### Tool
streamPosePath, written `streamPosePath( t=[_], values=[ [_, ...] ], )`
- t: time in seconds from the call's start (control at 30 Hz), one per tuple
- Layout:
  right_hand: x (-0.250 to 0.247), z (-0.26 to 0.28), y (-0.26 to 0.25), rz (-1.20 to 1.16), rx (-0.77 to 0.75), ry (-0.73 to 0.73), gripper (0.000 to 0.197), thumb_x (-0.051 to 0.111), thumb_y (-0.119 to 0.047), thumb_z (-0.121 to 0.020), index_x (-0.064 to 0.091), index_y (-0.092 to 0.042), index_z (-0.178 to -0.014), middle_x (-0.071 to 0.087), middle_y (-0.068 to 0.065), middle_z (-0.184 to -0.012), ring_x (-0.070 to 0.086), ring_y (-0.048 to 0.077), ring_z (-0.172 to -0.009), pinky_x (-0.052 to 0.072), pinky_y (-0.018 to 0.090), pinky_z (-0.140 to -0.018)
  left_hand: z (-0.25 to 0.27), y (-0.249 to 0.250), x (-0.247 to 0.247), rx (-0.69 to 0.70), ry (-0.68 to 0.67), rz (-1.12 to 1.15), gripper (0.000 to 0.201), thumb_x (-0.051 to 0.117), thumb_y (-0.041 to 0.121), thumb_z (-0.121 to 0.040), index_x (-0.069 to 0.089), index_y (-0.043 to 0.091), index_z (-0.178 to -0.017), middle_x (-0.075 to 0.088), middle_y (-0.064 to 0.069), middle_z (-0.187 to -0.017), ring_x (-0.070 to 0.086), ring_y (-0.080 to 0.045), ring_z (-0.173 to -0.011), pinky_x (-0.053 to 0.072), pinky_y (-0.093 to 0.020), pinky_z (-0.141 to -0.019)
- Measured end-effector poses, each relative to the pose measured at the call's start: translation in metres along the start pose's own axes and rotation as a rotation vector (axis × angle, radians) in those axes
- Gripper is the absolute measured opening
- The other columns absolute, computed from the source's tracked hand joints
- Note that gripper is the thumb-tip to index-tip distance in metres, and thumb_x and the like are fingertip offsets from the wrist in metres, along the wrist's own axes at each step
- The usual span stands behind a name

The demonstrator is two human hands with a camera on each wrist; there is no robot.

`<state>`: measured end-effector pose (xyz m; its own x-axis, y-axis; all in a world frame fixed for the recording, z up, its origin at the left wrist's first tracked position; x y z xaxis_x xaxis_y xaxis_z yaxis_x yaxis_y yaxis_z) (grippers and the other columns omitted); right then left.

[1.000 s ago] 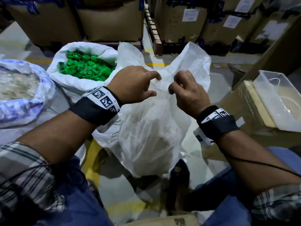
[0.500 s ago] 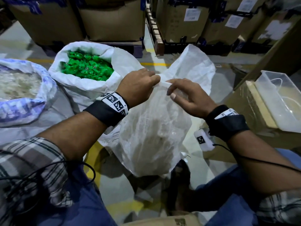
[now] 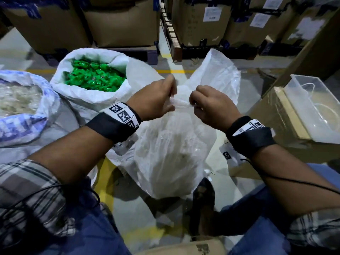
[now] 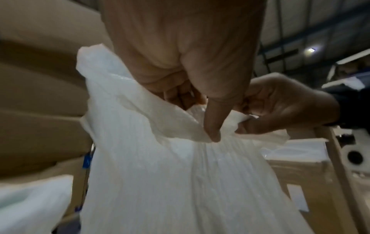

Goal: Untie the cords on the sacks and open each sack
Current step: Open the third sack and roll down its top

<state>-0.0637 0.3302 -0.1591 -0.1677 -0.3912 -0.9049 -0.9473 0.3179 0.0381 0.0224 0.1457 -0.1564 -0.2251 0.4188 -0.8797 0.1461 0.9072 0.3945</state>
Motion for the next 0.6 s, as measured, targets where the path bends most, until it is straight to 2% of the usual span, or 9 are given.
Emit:
streamPosePath(
  t=[0.1, 0.13, 0.2, 0.27, 0.33, 0.4, 0.43, 0.5, 0.6],
  values=[
    [0.001, -0.001, -0.006, 0.125, -0.236, 0.138, 0.020, 0.047, 0.006, -0.090, 0.064, 0.001, -0.080, 0.055, 0.016, -0.075, 0.052, 0.032, -0.065, 0.043, 0.043, -0.053, -0.004, 0.002, -0.001, 0.101, 0.026, -0.235, 0.036, 0.063, 0.011, -0.082, 0.056, 0.012, -0.117, 0.061, -0.007, -0.095, 0.057, -0.032, -0.091, 0.047, -0.045, -0.070],
    [0.001, -0.001, -0.005, 0.132, -0.256, 0.165, 0.022, 0.046, 0.006, -0.092, 0.064, 0.001, -0.080, 0.055, 0.017, -0.074, 0.052, 0.032, -0.065, 0.043, 0.043, -0.054, -0.004, 0.002, -0.002, 0.144, 0.045, -0.306, 0.032, 0.060, 0.010, -0.081, 0.058, 0.013, -0.114, 0.061, -0.008, -0.097, 0.057, -0.034, -0.091, 0.047, -0.045, -0.067],
    [0.002, -0.002, 0.000, 0.085, -0.187, 0.169, 0.013, 0.053, 0.006, -0.087, 0.064, 0.001, -0.082, 0.057, 0.019, -0.083, 0.055, 0.035, -0.071, 0.045, 0.043, -0.059, -0.002, 0.003, 0.001, 0.227, 0.100, -0.417, 0.025, 0.057, 0.008, -0.083, 0.060, 0.010, -0.107, 0.062, -0.012, -0.099, 0.056, -0.036, -0.087, 0.047, -0.045, -0.060],
    [0.004, -0.001, 0.009, -0.031, -0.036, 0.105, 0.007, 0.060, 0.001, -0.081, 0.063, 0.000, -0.087, 0.059, 0.021, -0.106, 0.057, 0.037, -0.088, 0.049, 0.044, -0.071, 0.001, 0.003, 0.007, 0.262, 0.133, -0.484, 0.018, 0.052, 0.006, -0.087, 0.059, 0.009, -0.103, 0.060, -0.015, -0.105, 0.054, -0.035, -0.079, 0.046, -0.043, -0.051],
    [0.011, 0.004, 0.015, -0.164, 0.038, -0.032, 0.012, 0.067, -0.006, -0.080, 0.065, -0.003, -0.091, 0.053, 0.019, -0.132, 0.053, 0.036, -0.110, 0.050, 0.044, -0.086, 0.002, -0.002, 0.016, 0.230, 0.134, -0.511, 0.016, 0.047, 0.005, -0.091, 0.055, 0.012, -0.103, 0.057, -0.013, -0.126, 0.053, -0.034, -0.078, 0.040, -0.037, -0.043],
    [0.019, 0.009, 0.016, -0.286, 0.068, -0.216, 0.020, 0.074, -0.018, -0.084, 0.072, -0.009, -0.101, 0.048, 0.012, -0.145, 0.045, 0.032, -0.128, 0.048, 0.037, -0.094, 0.004, -0.010, 0.021, 0.199, 0.145, -0.518, 0.018, 0.046, 0.002, -0.091, 0.054, 0.014, -0.103, 0.051, -0.008, -0.144, 0.053, -0.033, -0.080, 0.033, -0.031, -0.043],
    [0.022, 0.011, 0.016, -0.329, 0.097, -0.293, 0.025, 0.075, -0.027, -0.086, 0.074, -0.013, -0.107, 0.050, 0.009, -0.147, 0.044, 0.028, -0.132, 0.048, 0.035, -0.096, 0.005, -0.013, 0.023, 0.203, 0.160, -0.512, 0.020, 0.046, 0.000, -0.091, 0.056, 0.014, -0.101, 0.052, -0.007, -0.146, 0.053, -0.033, -0.081, 0.032, -0.030, -0.043],
    [0.025, 0.012, 0.015, -0.382, 0.167, -0.339, 0.028, 0.075, -0.037, -0.087, 0.075, -0.017, -0.107, 0.060, 0.006, -0.136, 0.054, 0.022, -0.126, 0.050, 0.032, -0.094, 0.007, -0.018, 0.025, 0.229, 0.194, -0.481, 0.022, 0.048, -0.003, -0.088, 0.057, 0.012, -0.101, 0.062, -0.005, -0.138, 0.055, -0.034, -0.081, 0.037, -0.029, -0.042],
    [0.028, 0.012, 0.016, -0.311, 0.260, -0.318, 0.036, 0.081, -0.040, -0.079, 0.058, -0.019, -0.096, 0.063, 0.000, -0.104, 0.060, 0.026, -0.099, 0.050, 0.041, -0.082, 0.007, -0.014, 0.030, 0.217, 0.213, -0.447, 0.020, 0.048, 0.000, -0.087, 0.058, 0.011, -0.100, 0.071, -0.006, -0.100, 0.056, -0.032, -0.079, 0.043, -0.033, -0.040]
  ],
)
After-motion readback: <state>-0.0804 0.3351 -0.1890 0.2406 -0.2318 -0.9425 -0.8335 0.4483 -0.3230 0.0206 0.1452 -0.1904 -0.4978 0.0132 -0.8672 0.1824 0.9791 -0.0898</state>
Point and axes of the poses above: each hand's wrist, its own z-axis away from the middle knuckle, its own x-axis out of the palm, y = z × x, the point moved 2 cm from there along -z, towards the middle knuckle
